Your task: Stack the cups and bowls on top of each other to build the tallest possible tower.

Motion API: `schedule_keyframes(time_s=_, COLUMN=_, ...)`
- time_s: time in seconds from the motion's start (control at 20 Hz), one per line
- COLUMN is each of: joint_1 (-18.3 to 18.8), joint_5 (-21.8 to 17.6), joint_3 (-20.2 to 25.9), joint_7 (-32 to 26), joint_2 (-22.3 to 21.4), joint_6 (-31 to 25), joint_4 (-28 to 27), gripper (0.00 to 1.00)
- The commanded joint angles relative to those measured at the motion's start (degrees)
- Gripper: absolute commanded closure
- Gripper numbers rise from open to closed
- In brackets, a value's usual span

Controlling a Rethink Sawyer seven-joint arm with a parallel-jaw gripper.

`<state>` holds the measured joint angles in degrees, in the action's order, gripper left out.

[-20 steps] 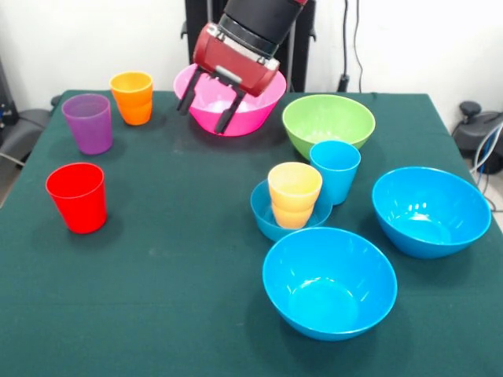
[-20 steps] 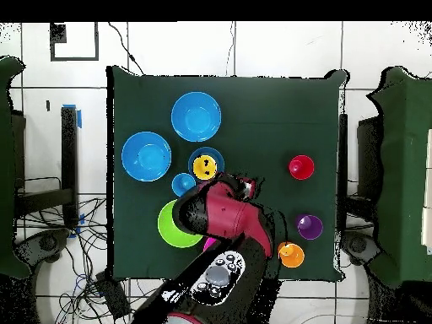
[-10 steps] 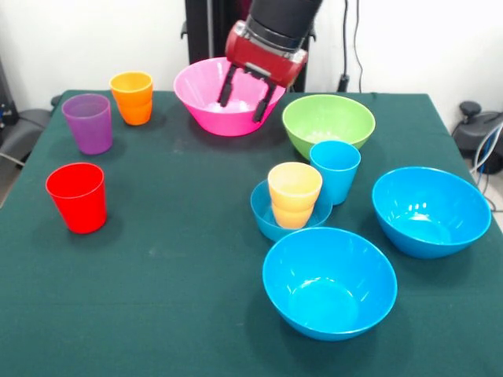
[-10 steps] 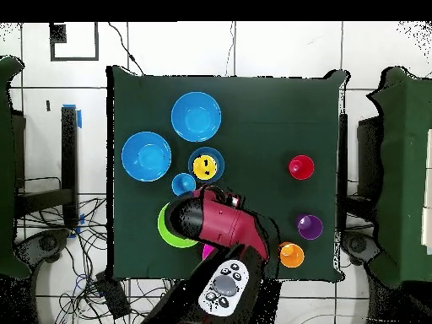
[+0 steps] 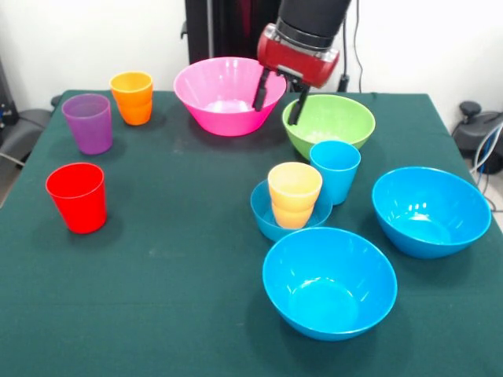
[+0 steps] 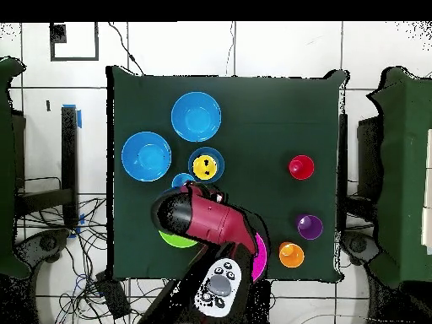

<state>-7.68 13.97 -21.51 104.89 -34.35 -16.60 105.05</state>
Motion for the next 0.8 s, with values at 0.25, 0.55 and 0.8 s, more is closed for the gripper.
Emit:
schedule_keyframes(time_s=0.25, joint_1=-3.1, joint_5=4.5, joint_3=8.2, joint_7=13.6, joint_2=1.7, joint_6=-7.8, joint_4=-0.3, gripper=0.0)
schedule_keyframes(time_s=0.55, joint_1=-4.8, joint_5=6.7, joint_3=8.7, joint_7=15.7, joint_2=2.2, joint_6=-8.8, joint_4=-1.2, gripper=0.0)
schedule_keyframes(time_s=0.8, joint_1=-5.1, joint_5=8.9, joint_3=10.1, joint_7=17.4, joint_2=2.6, joint_6=-8.1, joint_4=-1.0, gripper=0.0)
